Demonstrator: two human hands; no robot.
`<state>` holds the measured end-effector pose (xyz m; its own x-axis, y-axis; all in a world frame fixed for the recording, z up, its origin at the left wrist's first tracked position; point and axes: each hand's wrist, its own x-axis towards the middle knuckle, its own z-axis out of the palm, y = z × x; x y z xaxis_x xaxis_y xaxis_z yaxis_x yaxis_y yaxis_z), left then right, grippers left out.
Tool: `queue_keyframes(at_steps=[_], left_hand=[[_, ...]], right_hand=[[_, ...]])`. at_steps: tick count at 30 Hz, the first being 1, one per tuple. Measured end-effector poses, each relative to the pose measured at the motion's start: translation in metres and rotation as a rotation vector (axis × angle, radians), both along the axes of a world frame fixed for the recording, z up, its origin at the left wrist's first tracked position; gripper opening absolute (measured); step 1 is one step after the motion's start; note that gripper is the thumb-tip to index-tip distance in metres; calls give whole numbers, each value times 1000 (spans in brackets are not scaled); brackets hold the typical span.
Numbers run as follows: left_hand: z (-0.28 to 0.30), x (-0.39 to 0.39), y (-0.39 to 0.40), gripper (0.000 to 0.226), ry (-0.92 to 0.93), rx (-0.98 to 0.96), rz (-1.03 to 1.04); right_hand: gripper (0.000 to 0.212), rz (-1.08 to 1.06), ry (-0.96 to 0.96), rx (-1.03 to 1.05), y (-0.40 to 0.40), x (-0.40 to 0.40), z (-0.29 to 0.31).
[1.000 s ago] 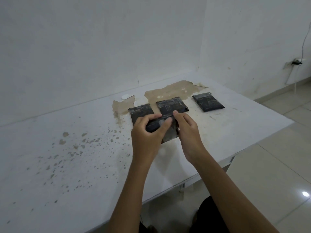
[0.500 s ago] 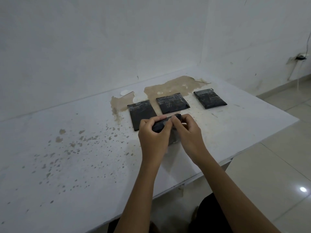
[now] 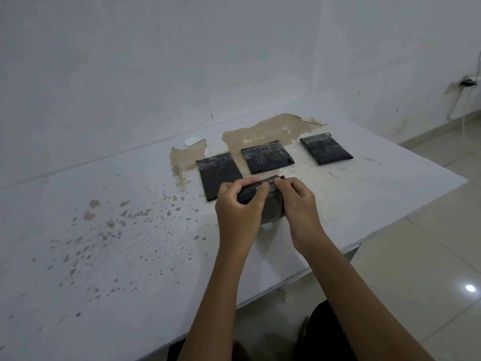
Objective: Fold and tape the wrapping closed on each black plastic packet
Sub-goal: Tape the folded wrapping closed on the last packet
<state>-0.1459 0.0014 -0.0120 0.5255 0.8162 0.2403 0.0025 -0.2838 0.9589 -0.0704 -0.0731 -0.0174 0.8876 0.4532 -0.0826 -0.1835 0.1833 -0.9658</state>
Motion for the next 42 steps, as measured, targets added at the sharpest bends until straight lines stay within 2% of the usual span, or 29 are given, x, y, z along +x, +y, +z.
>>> queue_keyframes(at_steps=[7, 11, 15, 18, 22, 28, 31, 33, 36, 38, 40, 42], left_hand=[[-3, 1, 4, 16, 25, 74, -22], [-1, 1, 6, 24, 69, 132, -12], [3, 1, 2, 20, 47, 26, -17], [2, 3, 2, 19, 60, 78, 0], [1, 3, 4, 13, 63, 57, -29], [3, 3, 7, 26, 99, 64, -34], [9, 2, 3, 15, 84, 20, -9], [8, 2, 5, 21, 105, 33, 26], [15, -3, 4, 13, 33, -177, 70], [22, -8, 6, 12, -106, -478, 127], [23, -13, 14, 21, -238, -772, 151], [20, -16, 19, 41, -320, -946, 60]], right_hand=[[18, 5, 24, 7, -2, 3, -2], [18, 22, 31, 15, -3, 5, -2], [18, 18, 29, -11, -4, 4, -2], [18, 23, 27, -9, -5, 5, -2], [18, 30, 29, -16, -6, 5, -1], [15, 33, 74, -9, -6, 3, 8], [16, 28, 84, -12, -5, 2, 14], [17, 29, 65, -27, -4, 0, 17], [31, 151, -15, -83, -7, 0, 27], [49, 247, -65, -116, -12, 4, 34], [58, 167, -88, -93, -15, 5, 36], [64, 6, -140, -72, -16, -3, 30]])
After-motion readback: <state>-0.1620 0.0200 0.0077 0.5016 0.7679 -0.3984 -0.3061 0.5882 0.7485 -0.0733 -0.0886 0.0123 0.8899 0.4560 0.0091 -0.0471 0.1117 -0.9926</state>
